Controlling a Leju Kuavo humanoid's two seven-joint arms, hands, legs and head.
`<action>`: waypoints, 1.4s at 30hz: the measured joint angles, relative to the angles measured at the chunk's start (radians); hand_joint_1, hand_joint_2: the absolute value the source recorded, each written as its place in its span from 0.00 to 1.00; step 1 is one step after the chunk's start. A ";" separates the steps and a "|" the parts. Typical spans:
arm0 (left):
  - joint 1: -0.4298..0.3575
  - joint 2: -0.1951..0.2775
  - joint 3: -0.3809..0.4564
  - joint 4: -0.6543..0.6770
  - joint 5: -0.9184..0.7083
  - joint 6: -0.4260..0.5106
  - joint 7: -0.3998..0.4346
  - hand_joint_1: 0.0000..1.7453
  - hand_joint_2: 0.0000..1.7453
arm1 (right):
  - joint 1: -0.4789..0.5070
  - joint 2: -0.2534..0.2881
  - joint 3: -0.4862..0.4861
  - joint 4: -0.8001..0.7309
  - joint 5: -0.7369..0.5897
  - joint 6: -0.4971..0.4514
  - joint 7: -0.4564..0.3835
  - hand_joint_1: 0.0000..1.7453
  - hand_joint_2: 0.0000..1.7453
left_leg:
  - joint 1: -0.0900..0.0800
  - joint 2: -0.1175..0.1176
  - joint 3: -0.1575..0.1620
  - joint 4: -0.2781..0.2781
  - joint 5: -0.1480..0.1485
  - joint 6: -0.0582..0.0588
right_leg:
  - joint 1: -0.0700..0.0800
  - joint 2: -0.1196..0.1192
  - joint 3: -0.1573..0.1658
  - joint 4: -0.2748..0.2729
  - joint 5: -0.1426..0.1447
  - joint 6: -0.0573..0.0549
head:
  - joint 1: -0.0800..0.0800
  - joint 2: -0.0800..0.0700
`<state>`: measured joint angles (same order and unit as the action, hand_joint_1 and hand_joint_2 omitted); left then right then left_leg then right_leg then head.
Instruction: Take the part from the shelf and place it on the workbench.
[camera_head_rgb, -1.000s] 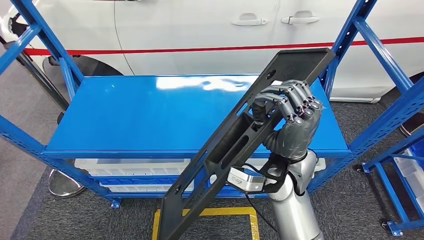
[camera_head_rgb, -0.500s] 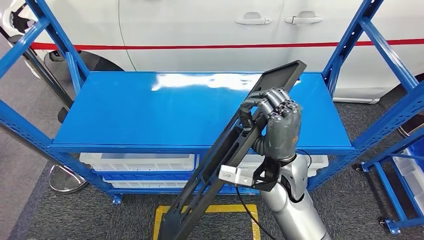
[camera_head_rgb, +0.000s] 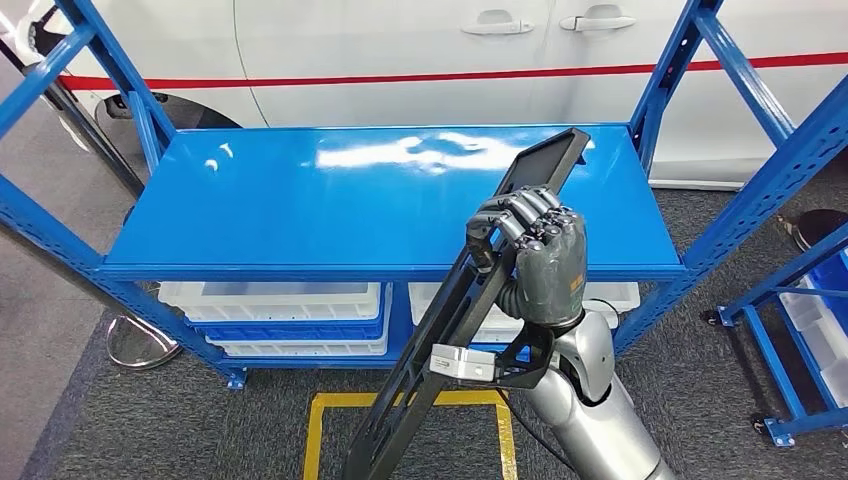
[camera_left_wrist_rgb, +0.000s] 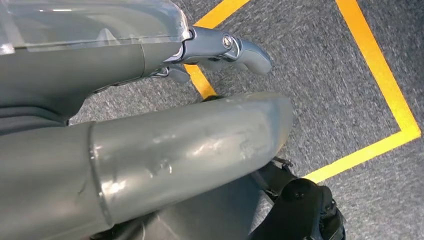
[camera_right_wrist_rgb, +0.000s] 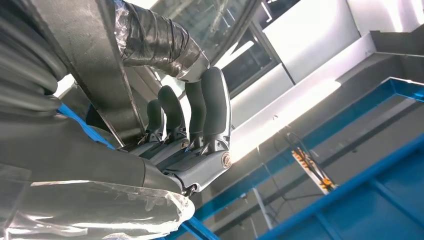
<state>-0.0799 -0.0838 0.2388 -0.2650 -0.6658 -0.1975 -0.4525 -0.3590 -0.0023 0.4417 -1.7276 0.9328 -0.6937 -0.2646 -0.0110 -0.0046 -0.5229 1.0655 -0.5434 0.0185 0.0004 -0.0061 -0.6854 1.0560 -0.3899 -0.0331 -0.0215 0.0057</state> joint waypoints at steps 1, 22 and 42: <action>-0.004 0.001 -0.003 -0.001 0.002 0.000 0.000 0.00 0.00 | -0.003 -0.002 0.002 0.000 0.001 0.000 0.000 1.00 1.00 | -0.005 0.000 0.023 -0.040 0.009 0.007 | -0.002 -0.001 -0.002 -0.002 0.008 0.005 | 0.000 0.000; -0.001 0.008 -0.038 -0.016 0.049 0.001 -0.008 0.00 0.00 | -0.042 -0.010 0.029 0.003 0.005 -0.003 0.000 1.00 1.00 | 0.013 0.008 -0.177 0.000 0.148 -0.022 | -0.012 0.004 0.123 -0.006 -0.105 0.002 | -0.002 0.000; 0.004 0.021 -0.042 -0.016 0.065 0.012 -0.024 0.00 0.00 | -0.058 0.012 0.063 0.032 0.002 -0.003 -0.007 1.00 1.00 | -0.005 0.017 -0.043 -0.100 0.133 0.034 | -0.021 0.004 -0.048 0.229 -0.162 0.051 | -0.001 0.000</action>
<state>-0.0763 -0.0633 0.1967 -0.2811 -0.6009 -0.1853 -0.4764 -0.4168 0.0092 0.5043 -1.6957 0.9345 -0.6969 -0.2718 -0.0165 0.0125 -0.5658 0.9651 -0.4104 0.0530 -0.0204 -0.0023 -0.7334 1.2854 -0.5521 0.0184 -0.0229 0.0057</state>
